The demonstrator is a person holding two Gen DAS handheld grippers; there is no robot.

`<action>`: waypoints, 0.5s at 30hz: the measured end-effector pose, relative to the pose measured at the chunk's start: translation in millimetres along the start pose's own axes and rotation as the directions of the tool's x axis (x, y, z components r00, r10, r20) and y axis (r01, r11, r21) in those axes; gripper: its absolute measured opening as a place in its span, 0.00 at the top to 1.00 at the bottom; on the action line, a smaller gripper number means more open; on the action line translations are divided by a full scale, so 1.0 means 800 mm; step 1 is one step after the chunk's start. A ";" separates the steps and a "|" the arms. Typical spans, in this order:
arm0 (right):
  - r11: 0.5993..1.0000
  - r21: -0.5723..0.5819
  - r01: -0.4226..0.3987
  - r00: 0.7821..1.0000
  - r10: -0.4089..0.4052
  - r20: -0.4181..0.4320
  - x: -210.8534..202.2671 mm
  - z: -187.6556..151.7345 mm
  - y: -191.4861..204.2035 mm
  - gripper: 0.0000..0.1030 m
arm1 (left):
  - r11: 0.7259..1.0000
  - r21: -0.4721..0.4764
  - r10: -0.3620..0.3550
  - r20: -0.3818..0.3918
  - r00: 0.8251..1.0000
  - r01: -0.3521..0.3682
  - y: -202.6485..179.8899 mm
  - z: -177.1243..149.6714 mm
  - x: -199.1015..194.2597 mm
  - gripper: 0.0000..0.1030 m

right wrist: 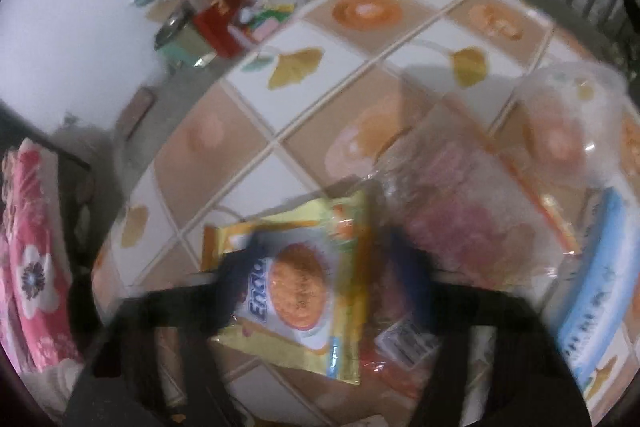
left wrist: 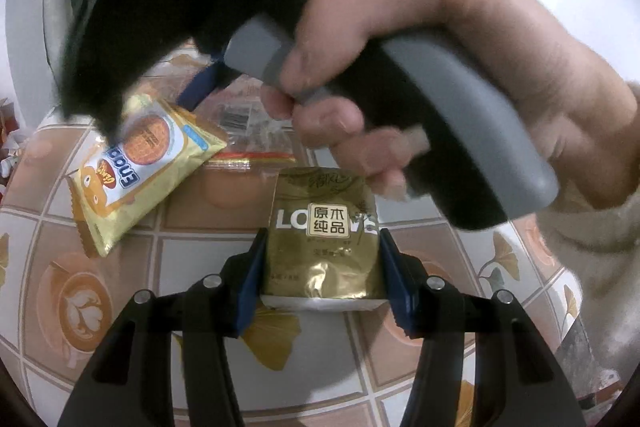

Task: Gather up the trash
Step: 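Grasp gold LOVE coffee packet with left gripper while right grasps yellow Enaak packet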

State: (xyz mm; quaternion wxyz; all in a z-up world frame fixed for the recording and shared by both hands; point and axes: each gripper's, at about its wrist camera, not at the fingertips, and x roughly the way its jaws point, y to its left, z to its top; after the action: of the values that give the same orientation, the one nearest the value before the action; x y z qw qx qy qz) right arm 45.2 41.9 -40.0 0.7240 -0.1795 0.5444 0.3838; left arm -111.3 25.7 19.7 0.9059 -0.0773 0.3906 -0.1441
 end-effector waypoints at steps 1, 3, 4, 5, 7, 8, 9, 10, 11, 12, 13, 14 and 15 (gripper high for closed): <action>0.999 -0.011 0.031 0.999 -0.031 0.018 -0.001 -0.002 0.002 0.76 | 1.000 -0.004 -0.004 0.001 1.000 0.004 0.001 0.000 0.000 0.49; 0.998 0.017 0.061 0.998 -0.061 0.007 -0.003 -0.004 0.001 0.92 | 1.000 -0.009 -0.008 0.002 1.000 0.008 0.003 0.001 -0.001 0.49; 0.997 0.040 0.063 0.998 -0.064 0.022 -0.010 -0.003 -0.002 0.93 | 1.000 -0.009 -0.008 0.002 1.000 0.008 0.004 0.001 -0.001 0.49; 0.997 0.057 0.060 0.997 -0.062 0.039 -0.017 -0.004 -0.005 0.93 | 1.000 -0.008 -0.006 0.002 1.000 0.006 0.004 0.001 -0.001 0.49; 0.996 0.087 0.031 0.995 -0.039 0.097 -0.037 -0.006 -0.010 0.94 | 1.000 -0.002 0.000 0.002 1.000 0.000 0.004 0.001 -0.001 0.49; 0.993 0.113 0.023 0.990 -0.039 0.137 -0.052 -0.009 -0.014 0.94 | 1.000 -0.002 0.001 0.003 1.000 -0.001 0.005 0.001 -0.002 0.49; 0.991 0.134 0.018 0.985 -0.040 0.165 -0.062 -0.013 -0.017 0.94 | 1.000 -0.008 0.001 0.005 1.000 -0.001 0.006 0.001 -0.002 0.49; 0.986 0.167 0.005 0.977 -0.040 0.210 -0.080 -0.019 -0.023 0.94 | 1.000 -0.014 0.004 0.008 1.000 -0.004 0.008 0.001 -0.003 0.50; 0.980 0.200 -0.007 0.967 -0.044 0.249 -0.096 -0.026 -0.029 0.94 | 1.000 -0.020 0.005 0.011 1.000 -0.005 0.010 0.001 -0.003 0.50; 0.973 0.231 -0.014 0.955 -0.055 0.291 -0.112 -0.034 -0.033 0.94 | 0.999 -0.034 0.002 0.015 1.000 -0.002 0.013 0.001 -0.004 0.50; 0.962 0.273 -0.015 0.938 -0.081 0.338 -0.135 -0.050 -0.037 0.94 | 0.999 -0.045 0.000 0.019 1.000 0.000 0.014 0.000 -0.006 0.50; 0.950 0.311 -0.015 0.923 -0.106 0.369 -0.158 -0.070 -0.041 0.94 | 0.999 -0.054 -0.005 0.023 1.000 0.006 0.016 -0.001 -0.008 0.50; 0.942 0.334 -0.013 0.915 -0.124 0.384 -0.173 -0.085 -0.043 0.94 | 0.998 -0.058 -0.009 0.024 1.000 0.010 0.018 -0.002 -0.010 0.50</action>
State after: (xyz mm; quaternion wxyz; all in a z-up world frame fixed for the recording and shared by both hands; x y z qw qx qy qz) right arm 11.1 -76.2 59.6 0.8502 0.0107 0.4361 0.2947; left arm -115.1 41.7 20.4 0.9073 -0.1072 0.3833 -0.1360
